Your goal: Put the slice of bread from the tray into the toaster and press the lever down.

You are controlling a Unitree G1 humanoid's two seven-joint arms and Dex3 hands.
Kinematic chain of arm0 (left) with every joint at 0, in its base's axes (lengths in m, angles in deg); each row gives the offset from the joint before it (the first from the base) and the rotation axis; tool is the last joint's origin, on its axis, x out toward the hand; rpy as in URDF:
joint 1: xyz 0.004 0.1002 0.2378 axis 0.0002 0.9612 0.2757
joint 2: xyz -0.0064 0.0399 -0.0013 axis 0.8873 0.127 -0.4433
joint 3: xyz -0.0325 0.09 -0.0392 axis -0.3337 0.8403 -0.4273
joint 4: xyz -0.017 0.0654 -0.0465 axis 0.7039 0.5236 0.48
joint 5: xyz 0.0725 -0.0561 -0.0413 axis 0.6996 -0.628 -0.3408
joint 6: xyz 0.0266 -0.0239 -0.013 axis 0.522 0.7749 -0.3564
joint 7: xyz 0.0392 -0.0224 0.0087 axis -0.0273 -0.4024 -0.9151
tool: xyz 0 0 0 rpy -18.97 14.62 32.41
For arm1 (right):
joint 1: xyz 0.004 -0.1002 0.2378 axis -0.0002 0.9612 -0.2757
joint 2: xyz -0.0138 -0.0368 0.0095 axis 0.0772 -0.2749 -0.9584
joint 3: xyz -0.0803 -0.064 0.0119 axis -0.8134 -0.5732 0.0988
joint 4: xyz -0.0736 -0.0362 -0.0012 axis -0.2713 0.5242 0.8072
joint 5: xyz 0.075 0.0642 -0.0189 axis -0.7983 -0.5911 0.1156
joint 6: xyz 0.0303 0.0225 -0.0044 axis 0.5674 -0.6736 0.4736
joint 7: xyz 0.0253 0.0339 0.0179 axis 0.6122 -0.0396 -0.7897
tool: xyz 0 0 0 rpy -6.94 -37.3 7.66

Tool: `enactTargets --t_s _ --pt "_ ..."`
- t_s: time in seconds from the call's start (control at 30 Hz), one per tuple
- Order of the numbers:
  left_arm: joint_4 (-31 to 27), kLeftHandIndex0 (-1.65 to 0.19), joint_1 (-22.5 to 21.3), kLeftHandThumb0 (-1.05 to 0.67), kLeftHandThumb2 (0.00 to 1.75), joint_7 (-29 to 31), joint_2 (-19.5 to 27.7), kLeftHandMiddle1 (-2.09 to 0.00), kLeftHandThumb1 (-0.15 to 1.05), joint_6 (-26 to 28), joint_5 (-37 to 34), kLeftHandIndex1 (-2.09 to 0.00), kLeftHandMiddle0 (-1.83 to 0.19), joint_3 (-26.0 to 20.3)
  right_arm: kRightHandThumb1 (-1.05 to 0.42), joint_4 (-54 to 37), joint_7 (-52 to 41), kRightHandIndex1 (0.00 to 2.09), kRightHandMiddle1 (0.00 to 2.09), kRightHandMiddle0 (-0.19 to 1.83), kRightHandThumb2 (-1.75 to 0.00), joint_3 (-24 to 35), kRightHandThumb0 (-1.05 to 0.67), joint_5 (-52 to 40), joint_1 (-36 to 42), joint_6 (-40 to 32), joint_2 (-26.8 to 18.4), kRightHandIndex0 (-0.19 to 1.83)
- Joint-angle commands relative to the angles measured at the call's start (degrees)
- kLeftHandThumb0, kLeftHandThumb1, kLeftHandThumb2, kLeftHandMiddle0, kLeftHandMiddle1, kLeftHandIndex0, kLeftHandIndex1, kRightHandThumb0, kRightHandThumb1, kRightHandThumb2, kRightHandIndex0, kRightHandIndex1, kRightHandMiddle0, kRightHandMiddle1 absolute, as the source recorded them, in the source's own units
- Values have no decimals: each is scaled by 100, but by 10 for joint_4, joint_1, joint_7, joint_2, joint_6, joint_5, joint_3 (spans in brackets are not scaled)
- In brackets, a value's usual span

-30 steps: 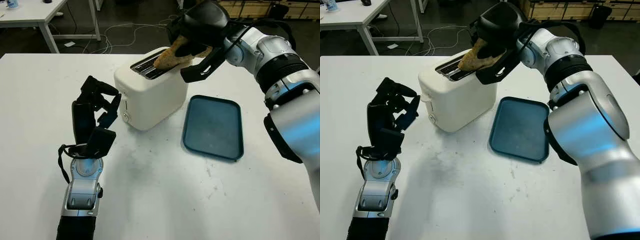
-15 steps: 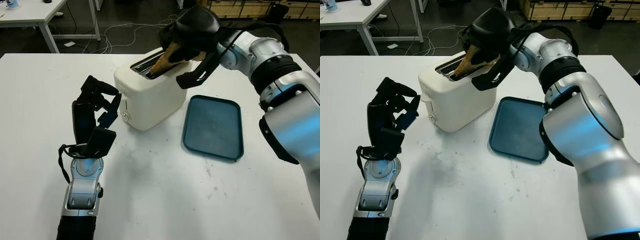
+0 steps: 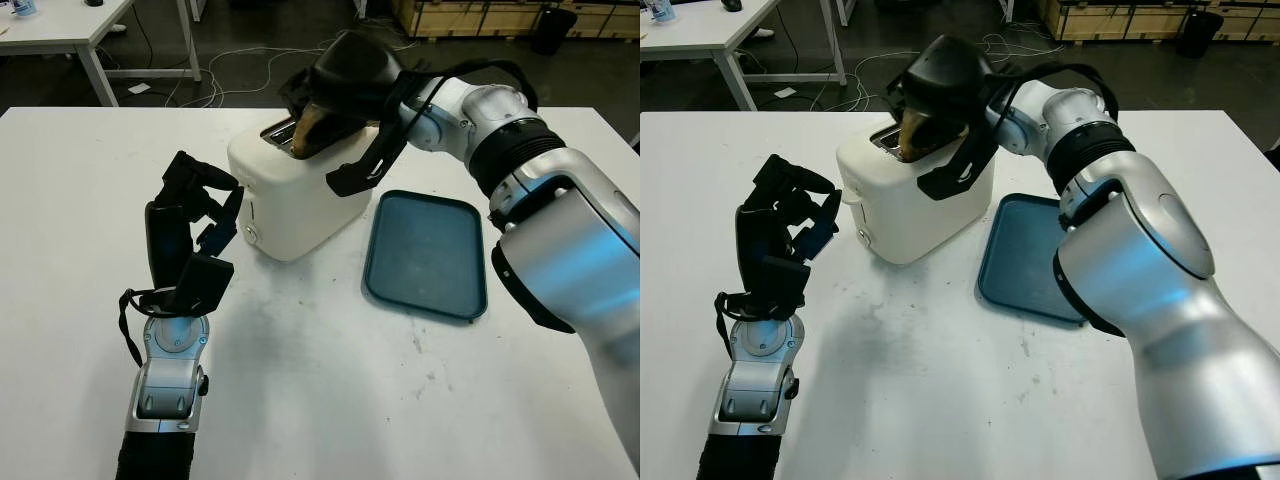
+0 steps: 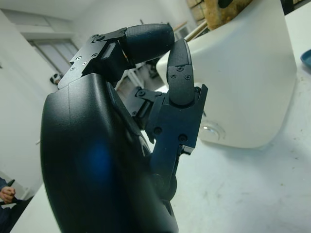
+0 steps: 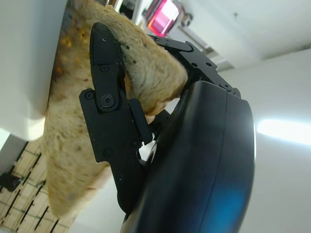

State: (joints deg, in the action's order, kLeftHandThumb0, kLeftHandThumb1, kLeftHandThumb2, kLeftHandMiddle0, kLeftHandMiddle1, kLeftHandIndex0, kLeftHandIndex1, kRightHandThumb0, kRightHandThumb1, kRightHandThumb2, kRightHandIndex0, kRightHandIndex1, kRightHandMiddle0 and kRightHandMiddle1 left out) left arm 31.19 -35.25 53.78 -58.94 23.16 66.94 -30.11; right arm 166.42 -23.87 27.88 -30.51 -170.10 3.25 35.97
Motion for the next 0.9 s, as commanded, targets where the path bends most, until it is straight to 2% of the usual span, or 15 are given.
enactTargets --t_s 0.0,0.1,0.2,0.23,0.27,0.3,0.37,0.4,0.47,0.5,0.57,0.87 --pt "-5 -53 -3 -35 47 0 -2 -175 92 -4 -4 -170 -79 0 -92 -4 -6 175 175 88 -47 -3 -59 3 -9 7 7 116" --pt "-7 -52 -1 -36 47 -1 -1 -175 92 0 -3 -170 -78 0 -92 -3 -13 175 172 89 -42 -8 -61 7 -10 2 6 115" --pt "-5 -52 -1 -36 46 -2 0 -175 92 -1 -3 -170 -79 0 -92 0 -33 167 145 86 -25 -15 -72 9 -9 -7 5 99" --pt "-5 -53 -1 -36 46 -2 0 -175 92 -1 -1 -170 -79 0 -92 1 -49 152 127 81 -19 -19 -76 11 -10 -11 4 88" --pt "-5 -53 -1 -36 46 -2 0 -175 92 -1 0 -170 -79 0 -92 2 -69 127 102 75 -13 -24 -79 14 -13 -15 3 75" --pt "-5 -53 -1 -36 46 -2 1 -175 92 0 1 -170 -79 1 -92 2 -84 94 67 67 -7 -28 -84 16 -16 -18 1 58" --pt "-5 -53 -1 -36 46 -1 1 -175 92 -1 0 -170 -79 1 -92 1 -95 67 33 58 -4 -40 -87 26 -23 -23 -5 38" --pt "-4 -53 -2 -35 46 0 2 -175 92 -2 -1 -170 -79 1 -92 0 -94 61 25 53 -4 -43 -87 28 -26 -24 -8 30" --pt "-3 -53 -2 -34 46 2 3 -175 92 -5 -1 -171 -80 1 -90 -1 -79 60 15 49 -2 -50 -85 37 -29 -26 -14 19" --pt "-3 -53 -2 -34 47 2 4 -175 92 -5 -1 -171 -80 2 -89 -2 -71 68 9 47 -1 -54 -85 42 -31 -27 -17 9" --pt "-1 -52 -3 -34 47 2 3 -175 92 -6 -2 -172 -80 2 -89 -2 -63 71 5 44 0 -60 -84 49 -37 -31 -22 2" --pt "2 -53 -5 -34 45 2 4 -175 92 -7 -1 -173 -82 3 -88 -5 -59 43 0 33 0 -55 -84 54 -79 -49 -43 0"
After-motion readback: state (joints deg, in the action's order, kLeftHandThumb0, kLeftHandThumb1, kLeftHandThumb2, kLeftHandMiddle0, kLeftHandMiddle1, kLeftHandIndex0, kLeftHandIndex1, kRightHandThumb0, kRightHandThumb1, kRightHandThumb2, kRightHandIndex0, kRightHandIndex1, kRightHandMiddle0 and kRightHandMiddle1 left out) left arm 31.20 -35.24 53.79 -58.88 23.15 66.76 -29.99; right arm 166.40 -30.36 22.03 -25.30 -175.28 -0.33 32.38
